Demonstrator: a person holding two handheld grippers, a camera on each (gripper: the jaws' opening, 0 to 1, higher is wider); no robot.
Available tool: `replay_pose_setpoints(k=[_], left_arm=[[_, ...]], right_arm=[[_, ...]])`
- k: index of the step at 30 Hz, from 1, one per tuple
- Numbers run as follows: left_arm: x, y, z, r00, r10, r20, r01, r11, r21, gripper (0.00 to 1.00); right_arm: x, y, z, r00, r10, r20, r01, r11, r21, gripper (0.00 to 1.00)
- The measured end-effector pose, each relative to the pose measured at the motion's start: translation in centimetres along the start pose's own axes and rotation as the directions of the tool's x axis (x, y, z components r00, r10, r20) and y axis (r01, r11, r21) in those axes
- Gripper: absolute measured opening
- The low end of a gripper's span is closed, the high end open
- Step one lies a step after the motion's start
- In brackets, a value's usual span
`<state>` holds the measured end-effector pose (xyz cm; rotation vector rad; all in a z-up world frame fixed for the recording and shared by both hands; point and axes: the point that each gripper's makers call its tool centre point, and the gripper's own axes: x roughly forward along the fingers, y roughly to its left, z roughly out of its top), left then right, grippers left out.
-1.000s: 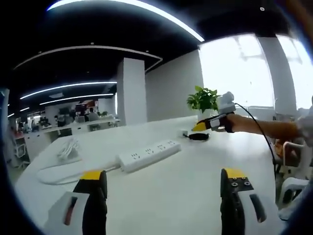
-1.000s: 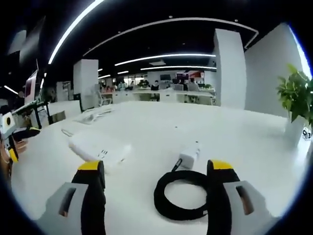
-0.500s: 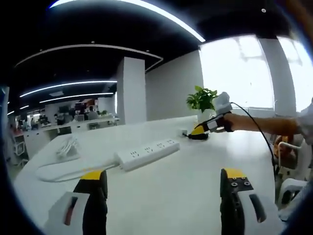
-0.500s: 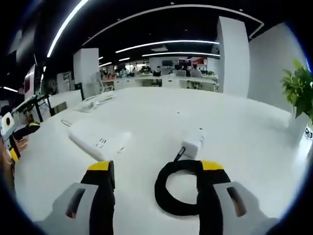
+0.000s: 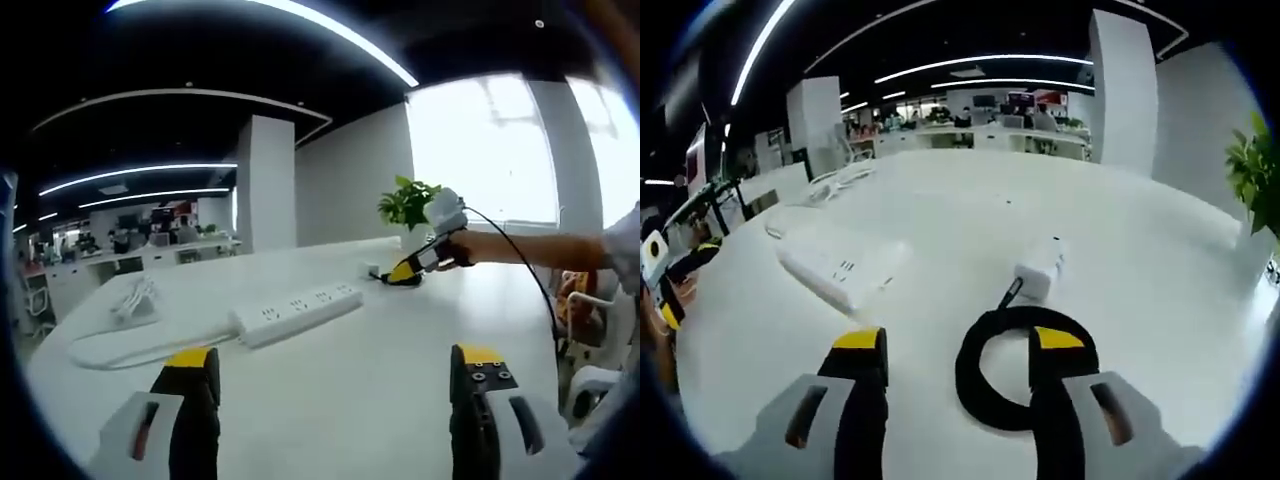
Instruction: Straighten the power strip on the desk, plug the charger into it
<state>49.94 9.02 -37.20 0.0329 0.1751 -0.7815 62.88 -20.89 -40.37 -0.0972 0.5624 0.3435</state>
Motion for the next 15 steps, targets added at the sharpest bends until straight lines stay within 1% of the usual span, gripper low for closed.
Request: replay_pose_setpoints(k=[2, 4, 8, 10, 11, 12, 15], left_arm=[[0.0, -0.1, 0.0, 1.0, -0.003, -0.001, 0.003, 1.0, 0.0, 0.97], [0.0, -0.2, -0.1, 1.0, -0.004, -0.003, 0.004, 1.0, 0.001, 0.97], [0.0, -0.2, 0.0, 1.0, -0.005, 0.0, 0.005, 1.0, -0.001, 0.97], [-0.1, -0.1, 0.1, 1.0, -0.004, 0.001, 0.004, 1.0, -0.002, 0.97], [-0.1, -0.1, 0.0, 1.0, -0.003, 0.0, 0.003, 1.0, -0.001, 0.97], [-0.1, 0.0, 0.0, 1.0, -0.002, -0.002, 0.002, 1.0, -0.002, 0.97], [-0.1, 0.1, -0.1, 1.0, -0.001, -0.008, 0.001, 1.0, -0.002, 0.97]], right_arm=[[0.1, 0.2, -0.2, 0.999, 0.025, -0.025, -0.025, 1.0, -0.001, 0.55], [0.2, 0.0, -0.4, 0.999, 0.018, -0.038, -0.018, 1.0, 0.011, 0.55], [0.0, 0.2, -0.9, 0.997, 0.017, -0.073, -0.017, 1.0, -0.007, 0.53], [0.1, 0.1, -1.2, 0.994, 0.027, -0.107, -0.03, 0.999, -0.022, 0.51], [0.3, 0.1, -1.4, 0.989, 0.049, -0.139, -0.054, 0.998, -0.032, 0.51], [0.4, 0.1, -1.5, 0.986, 0.054, -0.158, -0.059, 0.998, -0.029, 0.51], [0.5, -0.2, -1.4, 0.985, 0.047, -0.167, -0.053, 0.998, -0.035, 0.5]])
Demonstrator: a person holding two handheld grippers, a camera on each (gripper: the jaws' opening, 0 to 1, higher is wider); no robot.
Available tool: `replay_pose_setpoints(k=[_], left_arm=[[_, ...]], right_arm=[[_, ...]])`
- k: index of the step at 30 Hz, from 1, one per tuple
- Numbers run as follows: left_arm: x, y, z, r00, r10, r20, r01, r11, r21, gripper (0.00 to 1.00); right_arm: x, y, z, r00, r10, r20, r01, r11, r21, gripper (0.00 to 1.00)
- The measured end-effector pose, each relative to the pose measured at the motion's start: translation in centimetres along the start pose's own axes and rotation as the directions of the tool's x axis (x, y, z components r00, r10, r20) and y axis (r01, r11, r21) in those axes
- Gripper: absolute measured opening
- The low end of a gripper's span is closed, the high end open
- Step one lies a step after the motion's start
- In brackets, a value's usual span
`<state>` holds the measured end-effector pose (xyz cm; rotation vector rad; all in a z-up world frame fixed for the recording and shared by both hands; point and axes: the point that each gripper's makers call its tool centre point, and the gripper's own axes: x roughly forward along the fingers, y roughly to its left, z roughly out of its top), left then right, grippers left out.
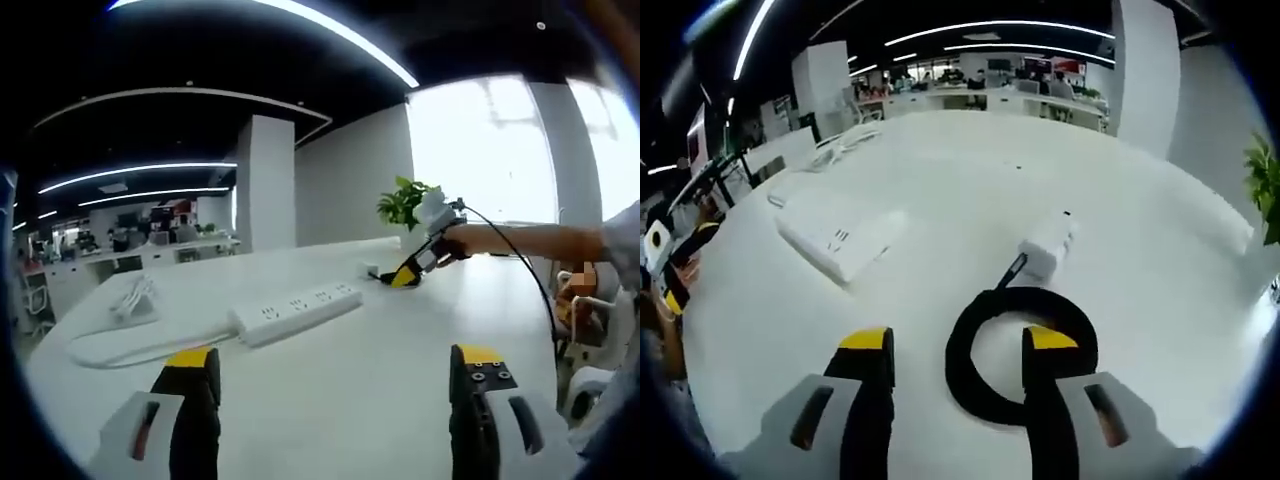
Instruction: Straighten the power strip on the desk, plug the charger into it
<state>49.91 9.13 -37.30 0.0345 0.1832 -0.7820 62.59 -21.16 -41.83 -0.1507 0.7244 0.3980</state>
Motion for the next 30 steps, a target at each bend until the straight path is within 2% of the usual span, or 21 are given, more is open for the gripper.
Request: replay_pose_setpoints(k=[9, 22, 30], left_arm=[[0.0, 0.2, 0.1, 1.0, 0.002, -0.004, -0.002, 1.0, 0.004, 0.97], [0.0, 0.2, 0.2, 1.0, 0.002, 0.002, -0.002, 1.0, 0.003, 0.97], [-0.1, 0.4, 0.3, 1.0, 0.011, 0.003, -0.011, 1.0, 0.006, 0.97]], right_arm=[[0.0, 0.5, -1.1, 0.994, 0.039, -0.098, -0.042, 0.999, -0.022, 0.46], [0.1, 0.3, -1.3, 0.99, 0.036, -0.139, -0.044, 0.997, -0.059, 0.27], [0.0, 0.3, -1.4, 0.989, 0.033, -0.146, -0.045, 0.996, -0.081, 0.21]])
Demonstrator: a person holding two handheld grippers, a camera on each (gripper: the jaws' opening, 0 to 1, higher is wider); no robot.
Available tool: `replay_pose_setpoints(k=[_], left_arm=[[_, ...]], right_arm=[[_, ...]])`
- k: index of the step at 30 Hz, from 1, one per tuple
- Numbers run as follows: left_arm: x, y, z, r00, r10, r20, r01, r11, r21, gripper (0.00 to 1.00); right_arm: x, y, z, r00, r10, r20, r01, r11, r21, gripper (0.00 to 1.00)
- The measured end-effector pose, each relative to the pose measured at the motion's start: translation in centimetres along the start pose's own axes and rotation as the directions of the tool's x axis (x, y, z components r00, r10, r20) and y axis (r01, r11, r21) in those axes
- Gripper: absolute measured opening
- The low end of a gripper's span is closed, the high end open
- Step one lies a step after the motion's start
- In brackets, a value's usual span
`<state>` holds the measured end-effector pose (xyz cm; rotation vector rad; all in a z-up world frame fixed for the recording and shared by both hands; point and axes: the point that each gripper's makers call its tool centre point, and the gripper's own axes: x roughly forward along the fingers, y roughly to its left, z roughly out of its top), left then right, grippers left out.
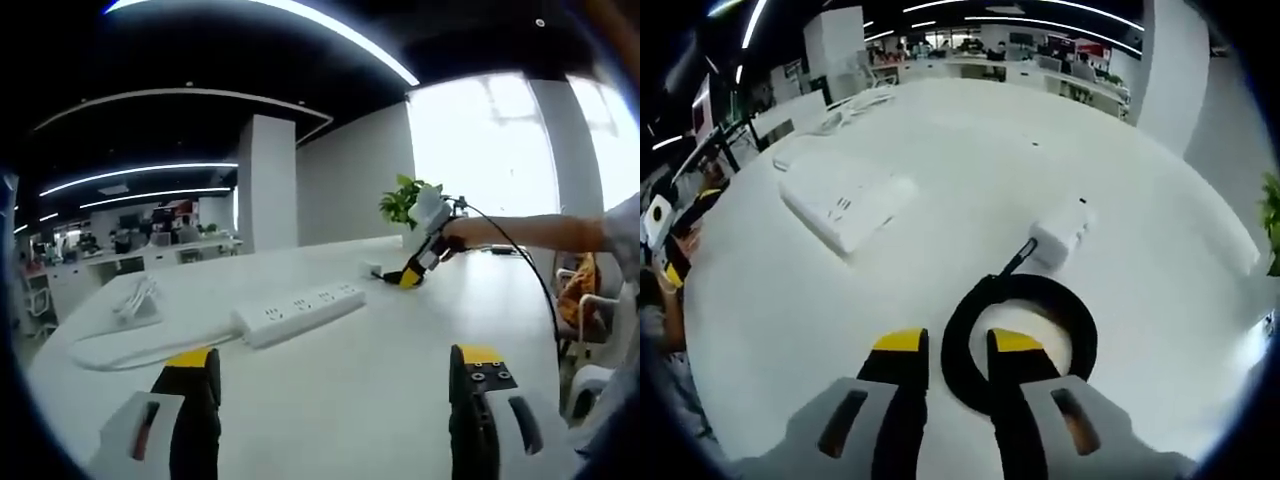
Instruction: Straighten the power strip on the desk, plug the charger into it
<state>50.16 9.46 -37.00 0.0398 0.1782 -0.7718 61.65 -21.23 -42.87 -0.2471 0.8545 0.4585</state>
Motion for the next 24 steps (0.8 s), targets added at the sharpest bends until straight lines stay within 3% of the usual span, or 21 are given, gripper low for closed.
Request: replay_pose_setpoints(k=[15, 24], left_arm=[[-0.2, 0.2, 0.2, 1.0, 0.011, 0.002, -0.011, 1.0, 0.003, 0.96], [-0.3, 0.2, 0.0, 1.0, 0.012, -0.005, -0.012, 1.0, 0.004, 0.96]], right_arm=[[0.0, 1.2, 0.1, 1.0, -0.022, -0.008, 0.021, 0.995, -0.093, 0.09], [-0.7, 1.7, 1.3, 0.993, 0.013, 0.116, -0.013, 1.0, 0.006, 0.07]])
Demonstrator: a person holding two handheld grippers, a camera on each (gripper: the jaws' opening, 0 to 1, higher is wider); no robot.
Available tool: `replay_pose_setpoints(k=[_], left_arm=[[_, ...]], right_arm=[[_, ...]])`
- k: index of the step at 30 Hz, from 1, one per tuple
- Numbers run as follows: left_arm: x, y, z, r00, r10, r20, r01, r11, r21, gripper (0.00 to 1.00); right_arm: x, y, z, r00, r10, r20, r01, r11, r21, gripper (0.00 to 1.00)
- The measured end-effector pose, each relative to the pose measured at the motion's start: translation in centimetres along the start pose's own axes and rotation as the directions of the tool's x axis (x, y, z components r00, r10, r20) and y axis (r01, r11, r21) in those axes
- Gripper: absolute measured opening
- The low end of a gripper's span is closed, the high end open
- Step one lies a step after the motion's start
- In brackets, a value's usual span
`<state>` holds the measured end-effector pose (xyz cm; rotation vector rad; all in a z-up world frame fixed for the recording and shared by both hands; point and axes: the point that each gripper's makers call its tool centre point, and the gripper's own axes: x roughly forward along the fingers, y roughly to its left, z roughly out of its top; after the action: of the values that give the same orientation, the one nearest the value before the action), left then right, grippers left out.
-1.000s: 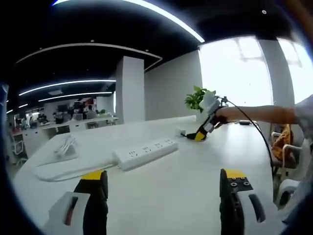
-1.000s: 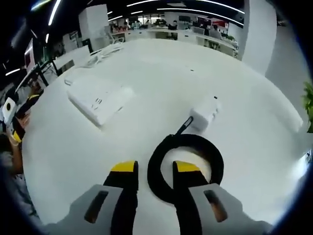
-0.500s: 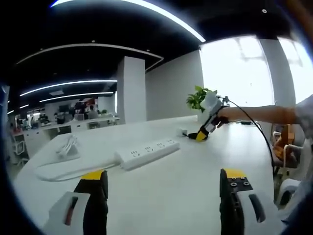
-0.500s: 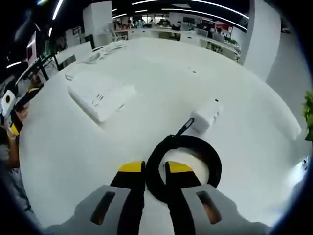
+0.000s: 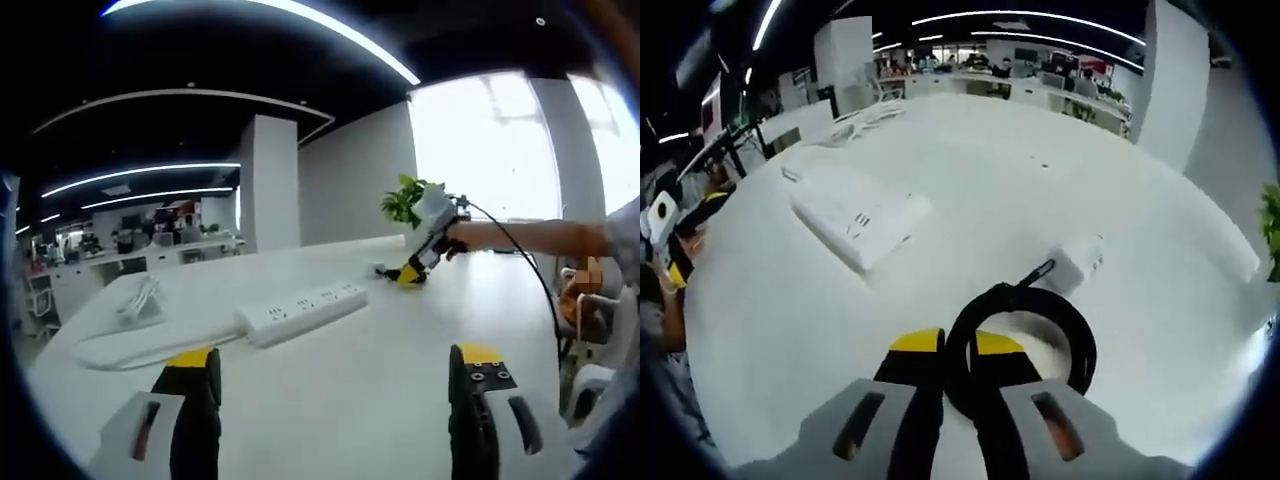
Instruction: Straighten the power strip on the desk, plug the charger into it
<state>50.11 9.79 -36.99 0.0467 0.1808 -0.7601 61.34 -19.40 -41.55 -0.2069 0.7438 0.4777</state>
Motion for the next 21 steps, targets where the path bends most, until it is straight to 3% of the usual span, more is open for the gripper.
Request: replay_pose_setpoints(k=[5, 11, 21], left_arm=[[0.0, 0.0, 0.2, 1.0, 0.001, 0.007, -0.001, 1.0, -0.001, 0.96], [0.0, 0.2, 0.2, 1.0, 0.004, 0.005, -0.004, 1.0, -0.001, 0.96], [0.3, -0.2, 0.2, 1.0, -0.002, 0.002, 0.002, 1.0, 0.002, 0.95]], right_arm=[[-0.7, -0.4, 1.9, 0.987, -0.006, 0.161, -0.013, 0.993, 0.117, 0.07], [-2.3, -1.1, 4.8, 0.942, -0.034, 0.334, -0.01, 0.992, 0.129, 0.07], [-4.4, 0.3, 7.2, 0.899, -0.015, 0.438, -0.029, 0.995, 0.094, 0.07]])
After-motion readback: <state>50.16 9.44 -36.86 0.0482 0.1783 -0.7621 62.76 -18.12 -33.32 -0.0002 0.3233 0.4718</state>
